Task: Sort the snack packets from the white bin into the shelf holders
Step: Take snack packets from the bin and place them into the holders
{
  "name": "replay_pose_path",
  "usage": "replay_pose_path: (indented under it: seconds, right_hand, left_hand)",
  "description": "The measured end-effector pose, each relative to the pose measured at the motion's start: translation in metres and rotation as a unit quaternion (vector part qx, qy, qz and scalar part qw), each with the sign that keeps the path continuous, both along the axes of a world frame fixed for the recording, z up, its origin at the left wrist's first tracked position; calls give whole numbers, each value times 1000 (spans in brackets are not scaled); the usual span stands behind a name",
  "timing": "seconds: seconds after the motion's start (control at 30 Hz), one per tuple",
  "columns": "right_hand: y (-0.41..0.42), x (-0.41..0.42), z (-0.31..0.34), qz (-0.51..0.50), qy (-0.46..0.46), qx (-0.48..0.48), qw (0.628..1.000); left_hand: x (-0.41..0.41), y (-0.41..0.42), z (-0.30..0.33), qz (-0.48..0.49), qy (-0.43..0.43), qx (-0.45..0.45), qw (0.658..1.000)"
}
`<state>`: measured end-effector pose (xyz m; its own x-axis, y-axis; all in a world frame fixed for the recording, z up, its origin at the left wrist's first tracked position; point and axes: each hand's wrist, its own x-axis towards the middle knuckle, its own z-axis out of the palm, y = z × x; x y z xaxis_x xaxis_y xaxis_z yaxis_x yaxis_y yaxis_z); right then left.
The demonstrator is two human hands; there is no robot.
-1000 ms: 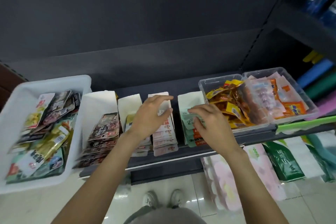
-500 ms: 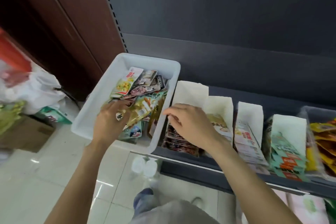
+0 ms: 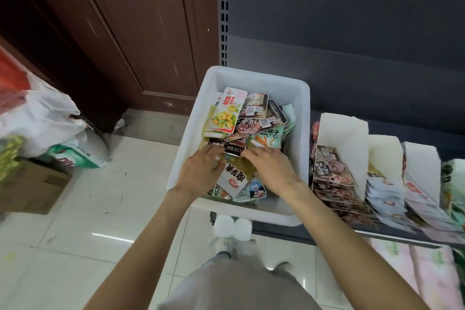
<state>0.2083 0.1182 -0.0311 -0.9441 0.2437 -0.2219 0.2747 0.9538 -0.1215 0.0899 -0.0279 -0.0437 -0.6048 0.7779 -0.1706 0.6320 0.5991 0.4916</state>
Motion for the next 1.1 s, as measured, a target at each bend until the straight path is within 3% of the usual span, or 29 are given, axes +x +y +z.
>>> replay_pose_path:
  seconds: [0.13,0.2,0.27,0.33,0.4,0.43,0.53,0.63,0.67,0.77,0.83,0.93,1.0,1.07,1.1]
  right_hand:
    - [-5,9,12,-31,128,90,987]
    - [-3,14,21,-69,215,83,971]
    - [-5,16,34,-144,285,-24,947]
    - [-9,16,44,-256,301,-237,888]
    - [-18,15,54,-333,270,-464,775]
    - [-22,15,57,-349,257,-528,730]
    - [-28,22,62,-364,286,-577,673]
    - [-14,46,73,-404,397,-551,613]
    - [-7,58,78,-407,421,-516,625]
    - [12,97,91,-365,361,-382,769]
    - [17,118,94,-367,308,-353,804]
    - [23,146,95,-423,381,-303,765]
    - [28,171,95,-472,474,-250,700]
    - [34,196,96,-515,539,-166,645]
    - [38,209,97,-530,547,-120,637]
  left_hand:
    - [-2,-8,13,70,-170,105,977]
    - [1,-12,23,152,-278,239,918]
    - [2,-14,31,194,-382,344,835]
    - [1,-14,35,191,-459,363,788]
    - [5,-11,40,160,-475,323,803]
    - [8,-8,41,136,-471,302,818]
    - [15,3,40,56,-432,290,852]
    - [16,12,40,-33,-316,243,916]
    - [18,15,43,-55,-265,220,937]
    - [31,30,57,-108,-171,210,957]
    - [42,46,63,-142,-142,224,954]
    - [65,79,67,-131,-150,266,943]
    - [82,104,68,-124,-146,285,939]
    - [99,129,64,-160,-77,267,947]
    - [108,142,61,-186,-38,248,950]
